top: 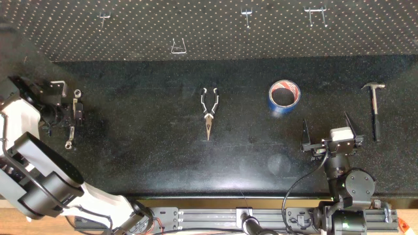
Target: Place Tools Onto Pegboard
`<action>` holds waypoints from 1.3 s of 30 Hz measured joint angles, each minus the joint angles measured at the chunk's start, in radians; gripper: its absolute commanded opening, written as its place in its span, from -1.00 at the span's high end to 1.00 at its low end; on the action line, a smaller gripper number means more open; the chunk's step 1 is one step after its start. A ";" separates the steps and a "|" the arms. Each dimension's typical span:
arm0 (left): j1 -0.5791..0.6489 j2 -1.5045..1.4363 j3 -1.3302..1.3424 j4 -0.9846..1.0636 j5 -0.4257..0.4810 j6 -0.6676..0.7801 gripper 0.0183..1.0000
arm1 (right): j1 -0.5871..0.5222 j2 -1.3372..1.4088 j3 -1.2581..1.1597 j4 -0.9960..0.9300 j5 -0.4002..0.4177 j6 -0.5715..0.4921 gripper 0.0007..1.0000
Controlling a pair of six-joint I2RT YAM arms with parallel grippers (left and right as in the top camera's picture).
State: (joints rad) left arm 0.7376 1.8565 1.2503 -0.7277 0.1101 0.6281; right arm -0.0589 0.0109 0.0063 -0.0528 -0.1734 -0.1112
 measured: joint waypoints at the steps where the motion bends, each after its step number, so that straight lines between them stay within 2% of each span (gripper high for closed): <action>1: 0.000 0.003 0.000 0.000 0.001 0.000 -0.99 | 0.000 0.000 0.000 0.000 0.000 0.000 -0.99; 39: 0.000 0.044 0.002 0.000 0.003 0.000 -0.99 | 0.000 0.000 0.000 0.000 0.000 0.000 -0.99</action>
State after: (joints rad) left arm 0.7376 1.9003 1.2526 -0.7277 0.1135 0.6281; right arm -0.0589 0.0109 0.0067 -0.0528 -0.1734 -0.1112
